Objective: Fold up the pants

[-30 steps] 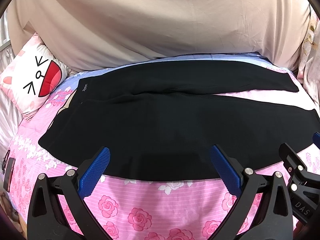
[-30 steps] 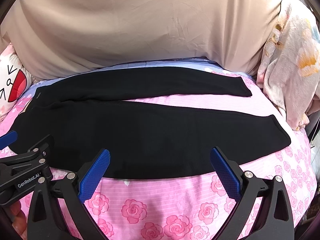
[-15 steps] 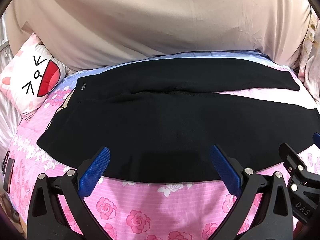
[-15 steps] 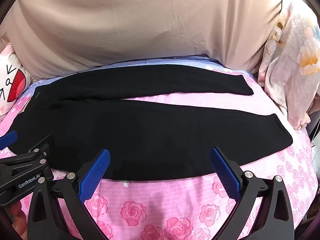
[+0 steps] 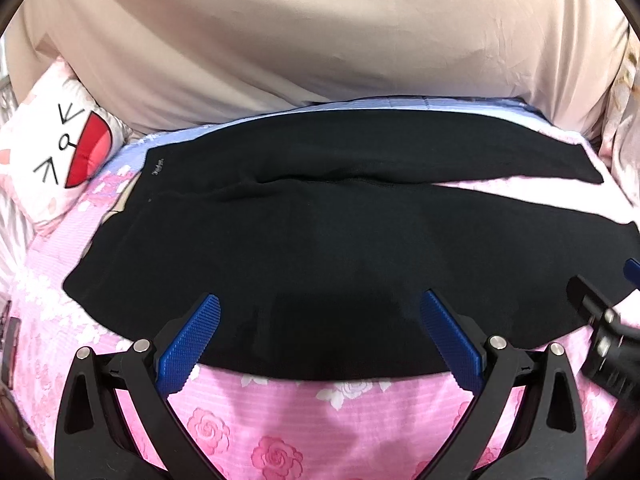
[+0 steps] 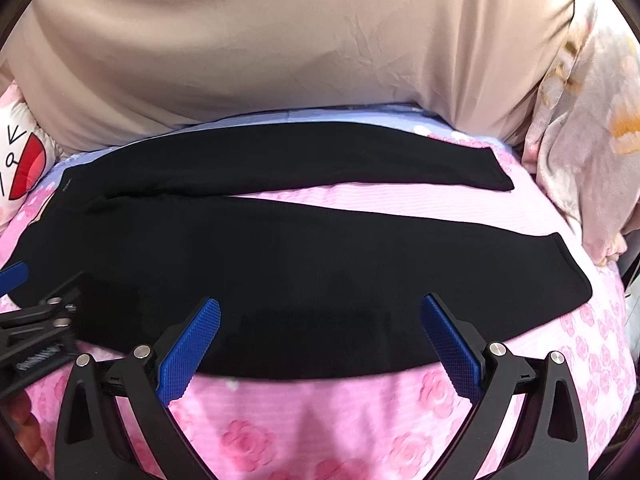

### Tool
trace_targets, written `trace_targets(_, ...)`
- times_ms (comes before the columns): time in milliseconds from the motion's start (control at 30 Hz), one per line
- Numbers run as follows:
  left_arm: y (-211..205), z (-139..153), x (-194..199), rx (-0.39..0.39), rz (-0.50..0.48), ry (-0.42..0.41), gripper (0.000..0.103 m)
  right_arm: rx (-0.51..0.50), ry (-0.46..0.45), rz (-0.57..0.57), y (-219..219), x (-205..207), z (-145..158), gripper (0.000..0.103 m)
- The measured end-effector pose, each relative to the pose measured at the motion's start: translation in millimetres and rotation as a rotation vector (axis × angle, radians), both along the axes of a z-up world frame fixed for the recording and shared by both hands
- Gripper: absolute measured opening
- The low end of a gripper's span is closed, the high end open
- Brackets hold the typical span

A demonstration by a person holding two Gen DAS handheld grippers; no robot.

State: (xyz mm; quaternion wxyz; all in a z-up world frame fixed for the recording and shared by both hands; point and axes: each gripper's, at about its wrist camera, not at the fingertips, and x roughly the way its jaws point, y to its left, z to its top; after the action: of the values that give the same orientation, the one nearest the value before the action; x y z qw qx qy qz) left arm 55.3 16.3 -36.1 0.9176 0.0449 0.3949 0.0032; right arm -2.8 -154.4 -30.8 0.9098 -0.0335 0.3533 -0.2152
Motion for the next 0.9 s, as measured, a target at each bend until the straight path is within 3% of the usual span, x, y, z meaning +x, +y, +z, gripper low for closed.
trace_targets(100,18.5,-0.3,18.4,-0.049,-0.001,0.02,0.098,0.068,-0.029,-0.01,-45.5,0.3,3.5,0.098)
trace_targets(200,43.5,1.7,42.7,-0.082,0.022,0.019,0.098,0.066,-0.055,-0.043,-104.4,6.2,10.0,0.098)
trace_targets(300,77.6,9.2,74.7,-0.058,0.097,-0.028,0.098,0.055,-0.056,-0.092,-174.2,23.6,14.6,0.098)
trace_targets(367,106.6,14.9,103.5,-0.056,0.149,-0.049,0.098,0.102,-0.05,-0.127,-222.1,42.7,17.2,0.097)
trace_targets(467,156.2,18.0,151.1,-0.089,0.232,-0.038,0.098,0.181,-0.056,-0.168,-292.0,73.0,15.7,0.097)
trace_targets(533,190.6,16.8,182.4,-0.122,0.271,-0.014,0.098,0.141,-0.028,-0.205,-326.4,94.6,19.1,0.097)
trace_targets(633,238.1,6.0,229.2,-0.137,0.34,0.036,0.098,0.113,0.003,-0.195,-354.4,120.7,18.1,0.097)
trace_targets(800,279.1,-14.1,285.2,-0.041,0.359,0.054,0.098,0.186,0.048,-0.185,-395.2,158.9,2.7,0.097)
trace_targets(867,290.9,-24.1,301.7,-0.071,0.334,0.076,0.098,0.221,0.066,-0.171,-403.0,169.5,-4.7,0.098)
trace_targets(900,295.3,-30.2,308.7,-0.094,0.328,0.1,0.098,0.193,0.063,-0.166,-402.3,173.7,-4.8,0.098)
